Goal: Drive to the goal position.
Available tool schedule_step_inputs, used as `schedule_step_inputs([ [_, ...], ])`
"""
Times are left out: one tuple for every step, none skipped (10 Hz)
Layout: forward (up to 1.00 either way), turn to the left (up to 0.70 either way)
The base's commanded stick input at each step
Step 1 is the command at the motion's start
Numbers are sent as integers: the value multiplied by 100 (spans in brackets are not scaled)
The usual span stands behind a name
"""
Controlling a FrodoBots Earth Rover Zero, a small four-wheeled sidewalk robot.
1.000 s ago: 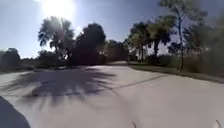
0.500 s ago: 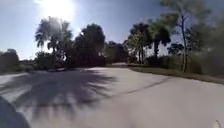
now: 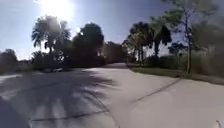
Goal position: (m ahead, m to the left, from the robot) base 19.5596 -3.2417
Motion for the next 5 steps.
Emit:
schedule_step_inputs([
  [70, 17],
  [70, 35],
  [70, 25],
  [70, 0],
  [70, 0],
])
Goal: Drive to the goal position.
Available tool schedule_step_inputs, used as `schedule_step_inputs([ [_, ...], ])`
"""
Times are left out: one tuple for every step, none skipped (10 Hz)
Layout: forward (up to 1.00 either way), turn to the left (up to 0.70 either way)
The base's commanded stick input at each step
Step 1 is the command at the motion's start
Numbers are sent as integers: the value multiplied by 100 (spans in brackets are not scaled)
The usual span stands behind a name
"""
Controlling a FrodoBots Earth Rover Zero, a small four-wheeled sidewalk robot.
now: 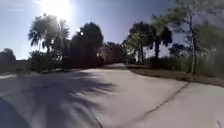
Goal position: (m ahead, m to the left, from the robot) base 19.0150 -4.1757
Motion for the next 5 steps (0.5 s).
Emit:
schedule_step_inputs([
  [70, 0],
  [70, 0],
  [70, 0],
  [70, 0],
  [70, 0],
])
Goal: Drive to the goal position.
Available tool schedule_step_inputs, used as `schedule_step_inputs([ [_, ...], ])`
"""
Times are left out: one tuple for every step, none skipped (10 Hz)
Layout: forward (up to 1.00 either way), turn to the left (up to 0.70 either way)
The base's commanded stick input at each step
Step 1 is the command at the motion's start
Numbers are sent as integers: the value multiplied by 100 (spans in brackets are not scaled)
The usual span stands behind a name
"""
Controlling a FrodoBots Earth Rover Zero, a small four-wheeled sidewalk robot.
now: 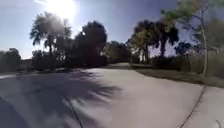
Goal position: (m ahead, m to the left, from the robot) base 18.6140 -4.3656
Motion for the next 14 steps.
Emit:
schedule_step_inputs([
  [70, 0],
  [70, 0],
  [70, 0],
  [70, 0],
  [70, 0],
  [70, 0],
  [70, 0],
  [70, 0],
  [70, 0],
  [70, 0],
  [70, 0],
  [70, 0],
  [70, 0],
  [70, 0],
])
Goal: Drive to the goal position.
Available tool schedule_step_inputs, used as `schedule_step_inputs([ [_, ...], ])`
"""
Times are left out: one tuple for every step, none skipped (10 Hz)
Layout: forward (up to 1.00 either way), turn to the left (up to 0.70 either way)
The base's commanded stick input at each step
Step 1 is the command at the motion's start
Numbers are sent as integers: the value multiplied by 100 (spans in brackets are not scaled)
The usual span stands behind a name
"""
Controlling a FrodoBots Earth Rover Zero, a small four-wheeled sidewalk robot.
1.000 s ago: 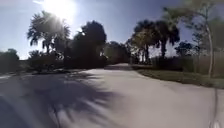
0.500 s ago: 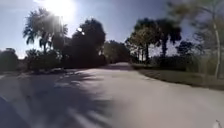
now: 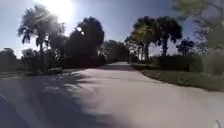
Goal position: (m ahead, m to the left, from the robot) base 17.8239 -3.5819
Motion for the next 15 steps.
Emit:
schedule_step_inputs([
  [70, 0],
  [70, 0],
  [70, 0],
  [70, 0],
  [70, 0],
  [70, 0],
  [70, 0],
  [70, 0],
  [70, 0],
  [70, 0],
  [70, 0],
  [70, 0],
  [70, 0],
  [70, 0],
  [70, 17],
])
